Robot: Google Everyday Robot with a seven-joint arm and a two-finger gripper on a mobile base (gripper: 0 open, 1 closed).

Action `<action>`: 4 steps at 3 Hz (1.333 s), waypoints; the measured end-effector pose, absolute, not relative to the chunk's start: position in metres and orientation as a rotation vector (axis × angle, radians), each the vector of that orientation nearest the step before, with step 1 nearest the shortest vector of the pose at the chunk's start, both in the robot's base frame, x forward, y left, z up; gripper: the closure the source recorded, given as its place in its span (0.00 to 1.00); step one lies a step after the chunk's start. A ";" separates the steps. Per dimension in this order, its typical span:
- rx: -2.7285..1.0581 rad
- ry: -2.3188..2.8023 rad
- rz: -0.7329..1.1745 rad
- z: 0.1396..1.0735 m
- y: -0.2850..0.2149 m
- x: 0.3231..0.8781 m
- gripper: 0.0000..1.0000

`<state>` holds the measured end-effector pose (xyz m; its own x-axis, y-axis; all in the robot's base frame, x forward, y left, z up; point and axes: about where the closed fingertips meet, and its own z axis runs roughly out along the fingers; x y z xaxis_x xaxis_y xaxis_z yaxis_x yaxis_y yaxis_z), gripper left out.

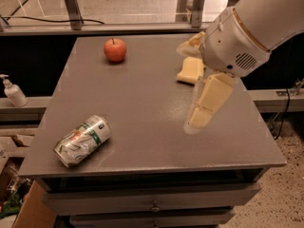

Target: Pick 7up can

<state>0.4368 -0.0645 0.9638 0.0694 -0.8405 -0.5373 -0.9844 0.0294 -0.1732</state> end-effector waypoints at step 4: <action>-2.189 1.342 0.611 0.862 0.093 0.402 0.00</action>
Offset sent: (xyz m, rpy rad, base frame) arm -0.0524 0.1818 -0.1249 0.1104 0.0367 0.5515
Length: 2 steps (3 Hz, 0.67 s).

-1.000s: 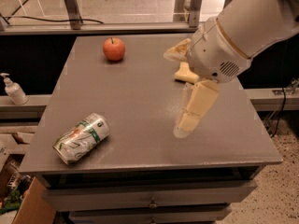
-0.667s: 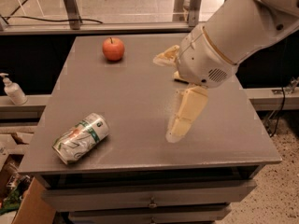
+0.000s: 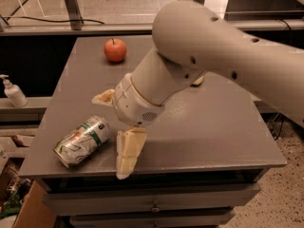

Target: Pick 7up can

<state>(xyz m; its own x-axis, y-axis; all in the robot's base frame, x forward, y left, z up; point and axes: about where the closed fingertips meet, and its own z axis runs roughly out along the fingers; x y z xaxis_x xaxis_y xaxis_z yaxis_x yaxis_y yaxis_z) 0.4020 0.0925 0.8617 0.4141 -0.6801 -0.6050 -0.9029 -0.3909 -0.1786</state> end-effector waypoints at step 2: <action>-2.252 1.182 0.698 0.834 0.168 0.399 0.00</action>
Offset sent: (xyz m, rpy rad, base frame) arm 0.0028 0.1114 -0.0331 0.0856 0.0194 0.1755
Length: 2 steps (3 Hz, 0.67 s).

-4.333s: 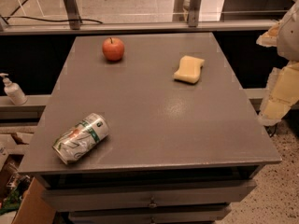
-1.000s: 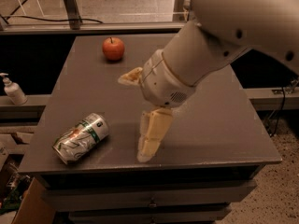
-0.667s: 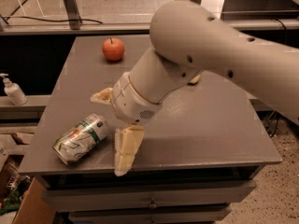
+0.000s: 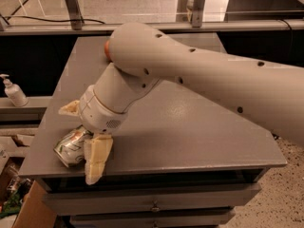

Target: Pick 7up can

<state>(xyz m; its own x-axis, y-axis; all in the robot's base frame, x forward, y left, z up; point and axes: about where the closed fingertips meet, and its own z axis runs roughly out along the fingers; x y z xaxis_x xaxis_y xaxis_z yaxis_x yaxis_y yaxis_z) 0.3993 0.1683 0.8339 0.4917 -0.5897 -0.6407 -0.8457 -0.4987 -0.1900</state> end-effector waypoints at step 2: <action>-2.261 1.146 0.701 0.836 0.190 0.405 0.42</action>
Offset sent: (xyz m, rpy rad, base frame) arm 0.0110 0.0273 0.0015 0.0102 -0.0199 0.0300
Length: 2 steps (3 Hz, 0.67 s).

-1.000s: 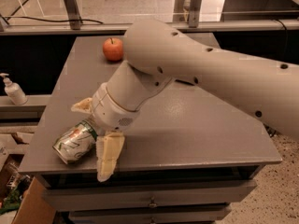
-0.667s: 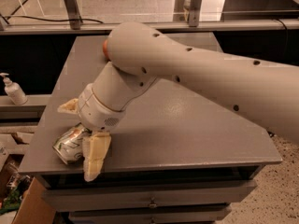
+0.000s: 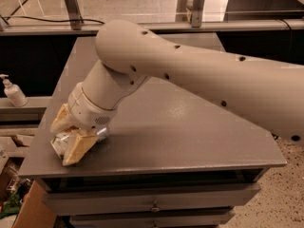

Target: Pick 7up can

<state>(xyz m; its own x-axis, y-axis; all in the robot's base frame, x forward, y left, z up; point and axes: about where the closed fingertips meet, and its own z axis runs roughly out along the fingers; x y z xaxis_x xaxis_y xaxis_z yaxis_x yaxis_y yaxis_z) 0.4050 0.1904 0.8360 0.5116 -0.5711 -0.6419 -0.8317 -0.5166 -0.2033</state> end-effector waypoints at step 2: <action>-2.274 1.110 0.658 0.847 0.191 0.410 0.88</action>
Offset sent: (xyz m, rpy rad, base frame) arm 0.0109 0.0000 0.0189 0.0111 -0.0641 0.0149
